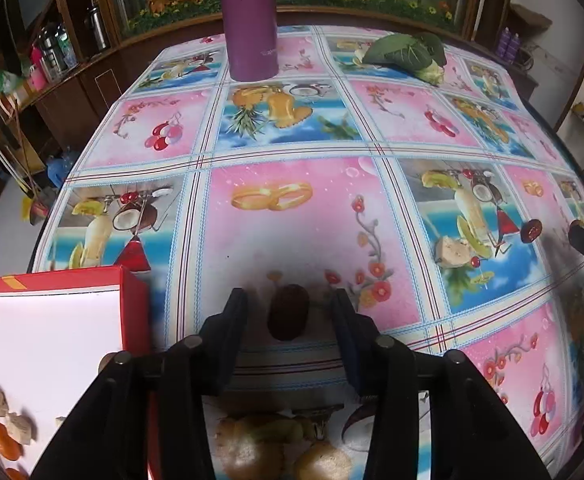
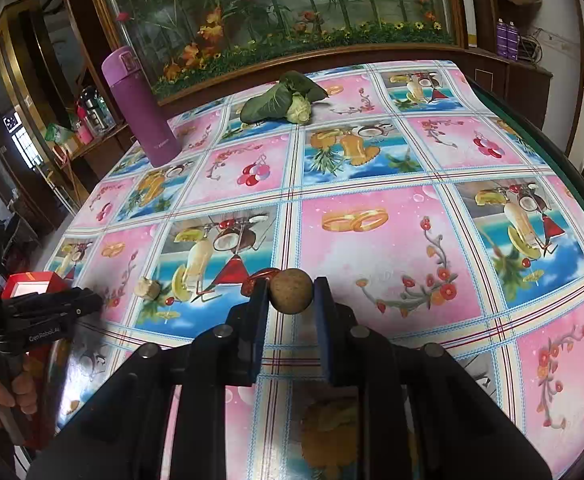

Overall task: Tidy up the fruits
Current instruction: 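Grasp a brown round fruit with the right tool while the left grasps a red date, then carry the brown fruit and date over the white tray and open both tools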

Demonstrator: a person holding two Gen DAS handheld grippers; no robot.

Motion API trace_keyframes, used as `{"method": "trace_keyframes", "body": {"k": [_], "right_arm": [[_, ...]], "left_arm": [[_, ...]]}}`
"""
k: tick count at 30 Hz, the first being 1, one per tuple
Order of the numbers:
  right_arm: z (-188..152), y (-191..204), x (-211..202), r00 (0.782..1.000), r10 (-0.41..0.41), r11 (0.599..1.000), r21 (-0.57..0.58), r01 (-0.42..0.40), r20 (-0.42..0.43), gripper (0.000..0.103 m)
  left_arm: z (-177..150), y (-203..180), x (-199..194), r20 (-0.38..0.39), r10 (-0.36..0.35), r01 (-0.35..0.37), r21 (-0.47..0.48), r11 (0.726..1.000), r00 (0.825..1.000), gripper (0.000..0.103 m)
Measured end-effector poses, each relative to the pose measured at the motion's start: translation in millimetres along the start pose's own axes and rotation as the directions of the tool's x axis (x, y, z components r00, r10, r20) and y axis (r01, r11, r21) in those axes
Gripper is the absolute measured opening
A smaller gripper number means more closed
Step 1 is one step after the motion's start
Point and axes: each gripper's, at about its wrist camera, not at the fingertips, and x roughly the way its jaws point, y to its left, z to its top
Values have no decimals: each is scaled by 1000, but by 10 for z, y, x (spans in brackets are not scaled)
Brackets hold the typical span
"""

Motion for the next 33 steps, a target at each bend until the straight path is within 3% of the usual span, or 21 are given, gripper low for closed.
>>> {"method": "trace_keyframes", "body": {"k": [3,5,6,11,15,25,33], "right_arm": [[3,3,-11,1000,3,1000,2,-3,7,24],[4,5,-17,1000,9,1000,2,-9,11,24],[4,6,-19,1000,9,1000,2,-9,12,24],[8,-11,-42,1000,11,1000,8,-11,24,24],[9,-1,-70,999,18,1000,3,-18,42,24],[-25,25,-80,997,9,1000,-14,-8,74,24],[-86,91,-38,997,-18,999,-44,21,75,24]], "left_arm": [[3,-11,1,6,-10,10,5,1000,1000,31],[4,-31,-6,8,-18,18,10,1000,1000,18],[3,-42,-7,9,-23,23,11,1000,1000,16],[-34,-55,-59,10,-38,38,-3,999,999,16],[-78,-120,-285,61,-41,41,0,999,997,16],[-405,-287,-1058,219,-97,96,17,995,971,17],[-681,-260,-1311,257,-127,129,10,992,958,17]]}}
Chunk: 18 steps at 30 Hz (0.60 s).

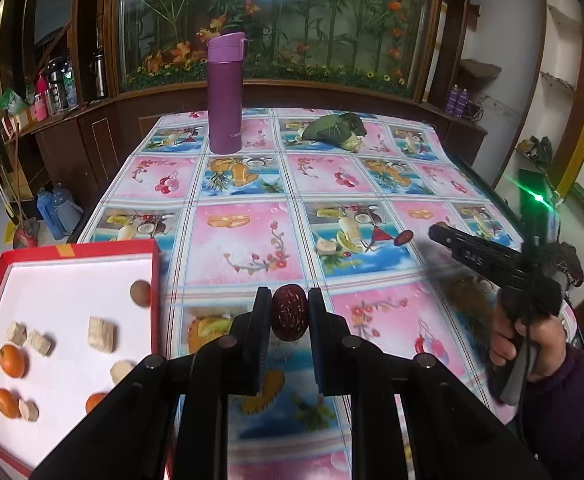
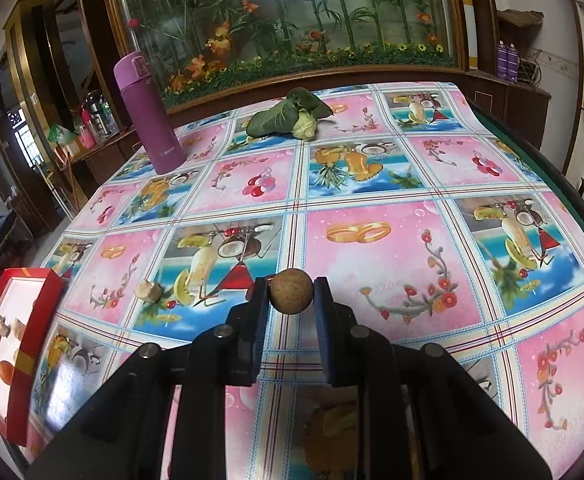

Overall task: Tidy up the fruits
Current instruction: 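Carry the brown fruit and date over the white tray and open both tools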

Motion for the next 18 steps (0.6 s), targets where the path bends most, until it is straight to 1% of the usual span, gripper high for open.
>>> {"method": "trace_keyframes", "body": {"k": [3,5,8,10,12,14,16,18], "right_arm": [[-19,33,-18,1000,4,1000,8,-4,0,24],[-28,84,-28,999,39,999,32,-39,-15,24],[-57,307,-86,998,65,998,3,-65,-6,24],[-84,525,-109,994,105,994,-18,-105,-9,24],[-108,781,-105,986,163,986,-33,-164,-28,24],[-131,1028,-109,978,204,977,-61,-206,-41,24],[-134,1364,-109,966,253,961,-101,-257,-55,24],[-123,1635,-102,953,295,945,-128,-302,-73,25]], "left_arm": [[-55,47,-64,5,-13,13,-12,1000,1000,17],[-89,118,-140,19,-12,12,-24,1000,1000,17],[-134,311,-277,39,6,-3,-59,998,999,17],[-167,466,-388,56,29,-24,-82,996,998,17],[-216,677,-525,68,66,-58,-112,992,996,17],[-268,860,-643,81,109,-97,-140,985,991,17],[-341,1078,-761,87,165,-148,-169,974,982,17],[-420,1253,-827,83,196,-176,-202,963,977,17]]}}
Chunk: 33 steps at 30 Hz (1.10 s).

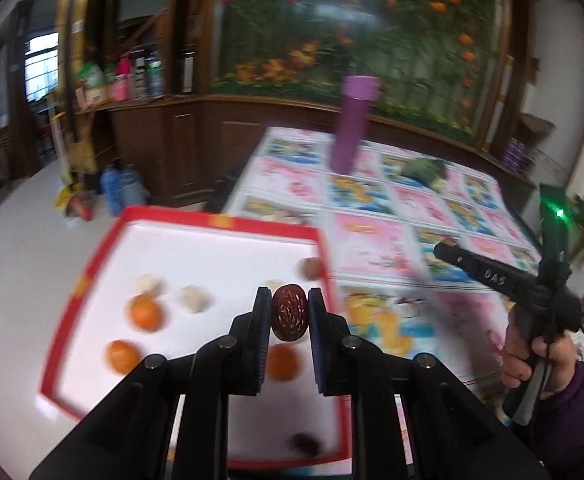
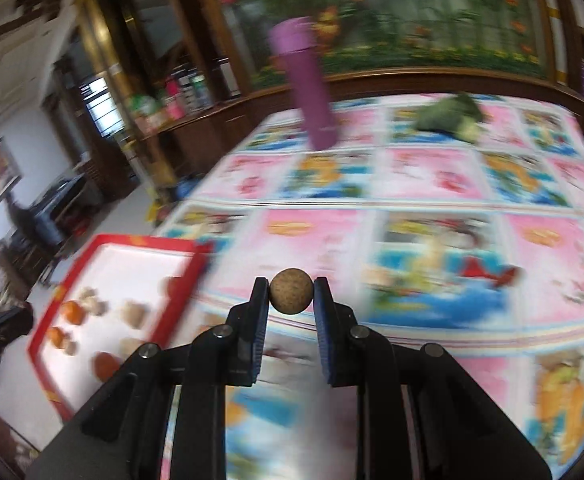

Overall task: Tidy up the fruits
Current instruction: 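Carry the brown fruit and date over the white tray and open both tools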

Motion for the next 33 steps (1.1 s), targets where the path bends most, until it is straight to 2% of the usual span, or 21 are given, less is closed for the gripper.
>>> {"method": "trace_keyframes", "body": {"k": [4,9,15,26,33], "right_arm": [[117,532,199,996,77,994,-69,-80,-37,25],[156,1116,465,987,126,978,-153,-140,-95,25],[104,1552,777,972,161,961,-199,-194,-172,25],[117,1847,1316,955,129,956,-225,-191,-266,25],[109,1914,1553,939,109,953,-234,-193,-327,25]], "left_arm": [[-51,263,-18,2,35,-35,-43,998,999,17],[-118,440,57,-9,45,-46,-60,997,999,17],[-233,521,223,-62,49,-51,-38,998,997,17],[-335,470,434,-137,12,-11,4,1000,990,17],[-404,438,527,-187,21,-16,28,999,982,17]]}}
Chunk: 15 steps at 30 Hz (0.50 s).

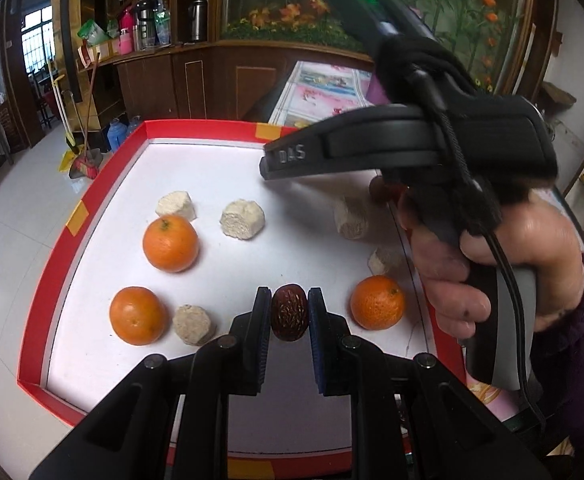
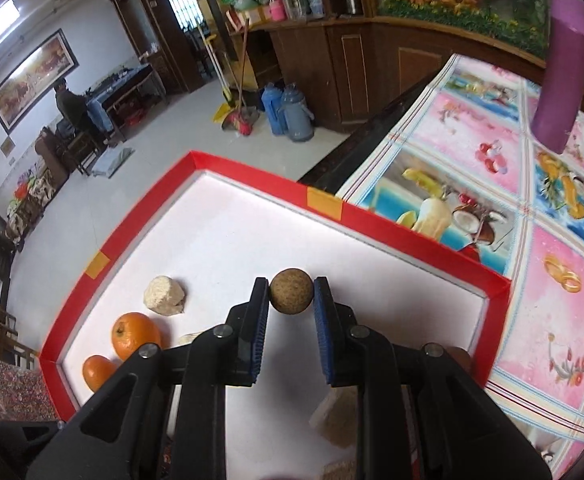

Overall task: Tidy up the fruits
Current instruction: 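Carry the brown fruit and date over the white tray and open both tools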

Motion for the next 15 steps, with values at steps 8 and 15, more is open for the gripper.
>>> {"method": "trace_keyframes", "body": {"k": [8,15], "right_arm": [[37,-20,96,997,6,1000,-27,-8,-71,25],[28,-210,-231,996,88,995,52,-88,5,27]], "left_arm": [[-18,21,20,-23,43,-44,-22,999,999,17],[-14,-61,-39,-27,80,-81,-23,996,996,52]]}}
